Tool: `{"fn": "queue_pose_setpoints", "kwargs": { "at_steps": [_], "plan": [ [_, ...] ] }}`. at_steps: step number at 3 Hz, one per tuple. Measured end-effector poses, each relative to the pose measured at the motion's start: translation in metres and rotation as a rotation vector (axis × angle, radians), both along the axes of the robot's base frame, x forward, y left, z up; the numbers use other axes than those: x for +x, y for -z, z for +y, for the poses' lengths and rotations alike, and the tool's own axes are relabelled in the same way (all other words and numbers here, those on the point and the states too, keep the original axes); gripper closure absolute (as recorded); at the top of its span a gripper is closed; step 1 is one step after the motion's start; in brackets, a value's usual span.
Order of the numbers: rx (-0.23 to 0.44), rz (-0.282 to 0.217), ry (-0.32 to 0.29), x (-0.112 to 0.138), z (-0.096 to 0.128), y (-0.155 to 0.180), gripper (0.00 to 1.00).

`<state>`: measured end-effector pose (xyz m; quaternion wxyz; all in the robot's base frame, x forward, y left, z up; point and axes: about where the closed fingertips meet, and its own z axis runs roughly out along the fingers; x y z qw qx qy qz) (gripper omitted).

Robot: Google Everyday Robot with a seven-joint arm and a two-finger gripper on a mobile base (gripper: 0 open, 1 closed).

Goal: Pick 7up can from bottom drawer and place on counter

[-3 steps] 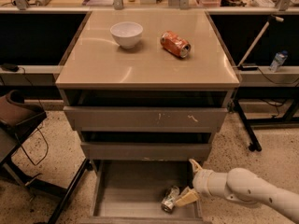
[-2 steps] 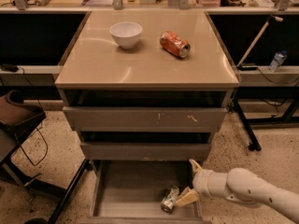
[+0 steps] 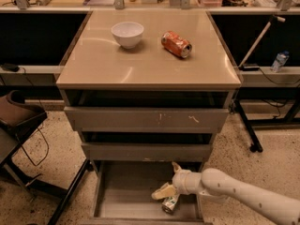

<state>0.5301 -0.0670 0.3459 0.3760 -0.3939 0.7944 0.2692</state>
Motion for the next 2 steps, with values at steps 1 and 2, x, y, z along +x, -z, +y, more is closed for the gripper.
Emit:
{"fn": "queue_pose_setpoints", "kwargs": {
  "at_steps": [1, 2],
  "plan": [
    [0.081, 0.039, 0.142, 0.026, 0.020, 0.057, 0.00],
    [0.099, 0.078, 0.155, 0.012, 0.028, 0.084, 0.00]
  ]
}}
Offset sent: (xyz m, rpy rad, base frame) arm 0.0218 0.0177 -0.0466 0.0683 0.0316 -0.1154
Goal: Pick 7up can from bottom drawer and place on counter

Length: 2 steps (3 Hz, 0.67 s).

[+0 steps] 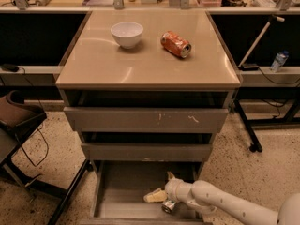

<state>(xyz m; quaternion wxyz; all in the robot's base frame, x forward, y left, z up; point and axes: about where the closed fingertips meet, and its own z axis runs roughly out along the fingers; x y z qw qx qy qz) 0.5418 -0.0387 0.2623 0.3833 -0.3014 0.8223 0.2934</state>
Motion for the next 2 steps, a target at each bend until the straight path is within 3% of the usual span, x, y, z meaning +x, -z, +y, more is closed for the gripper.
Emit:
{"fn": "queue_pose_setpoints", "kwargs": {
  "at_steps": [1, 2],
  "plan": [
    [-0.084, 0.005, 0.008, -0.001, -0.019, 0.011, 0.00],
    [-0.194, -0.006, 0.093, 0.013, -0.070, 0.036, 0.00]
  ]
}}
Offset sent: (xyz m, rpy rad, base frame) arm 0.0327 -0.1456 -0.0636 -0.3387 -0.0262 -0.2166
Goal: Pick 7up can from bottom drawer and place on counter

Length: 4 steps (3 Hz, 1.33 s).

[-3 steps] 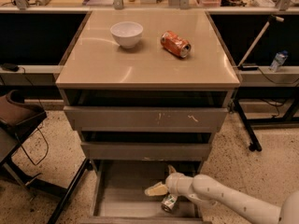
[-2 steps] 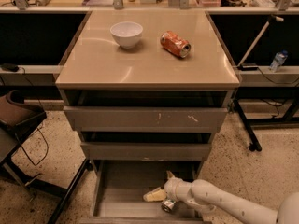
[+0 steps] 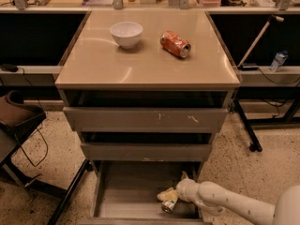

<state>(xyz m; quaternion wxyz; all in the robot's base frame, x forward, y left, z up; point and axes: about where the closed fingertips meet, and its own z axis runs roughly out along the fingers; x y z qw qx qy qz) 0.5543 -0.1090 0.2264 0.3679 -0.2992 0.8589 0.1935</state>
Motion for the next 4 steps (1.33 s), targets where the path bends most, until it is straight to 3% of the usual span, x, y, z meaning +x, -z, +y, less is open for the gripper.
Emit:
{"fn": "queue_pose_setpoints", "kwargs": {
  "at_steps": [1, 2, 3, 4],
  "plan": [
    [-0.010, -0.001, 0.008, 0.001, -0.004, 0.002, 0.00],
    [-0.006, 0.008, -0.025, -0.011, 0.005, 0.012, 0.00],
    [0.010, 0.074, -0.057, -0.050, 0.012, 0.051, 0.00],
    [-0.021, 0.110, -0.035, -0.041, 0.037, 0.091, 0.00]
  ]
}}
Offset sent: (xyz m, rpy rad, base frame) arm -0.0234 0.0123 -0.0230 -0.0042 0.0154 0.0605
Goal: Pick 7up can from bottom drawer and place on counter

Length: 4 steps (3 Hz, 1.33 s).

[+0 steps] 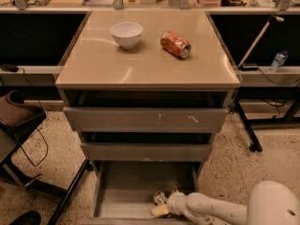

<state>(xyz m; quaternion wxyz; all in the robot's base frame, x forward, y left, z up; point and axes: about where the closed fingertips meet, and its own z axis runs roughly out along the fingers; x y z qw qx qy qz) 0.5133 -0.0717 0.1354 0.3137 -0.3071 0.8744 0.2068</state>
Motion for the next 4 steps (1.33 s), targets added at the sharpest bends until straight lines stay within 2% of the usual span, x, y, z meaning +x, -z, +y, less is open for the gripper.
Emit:
{"fn": "queue_pose_setpoints", "kwargs": {
  "at_steps": [1, 2, 4],
  "plan": [
    [0.000, 0.000, 0.000, 0.0000, 0.0000, 0.0000, 0.00],
    [0.000, 0.000, 0.000, 0.0000, 0.0000, 0.0000, 0.19],
    [0.000, 0.000, 0.000, 0.0000, 0.0001, 0.0000, 0.66]
  ]
}}
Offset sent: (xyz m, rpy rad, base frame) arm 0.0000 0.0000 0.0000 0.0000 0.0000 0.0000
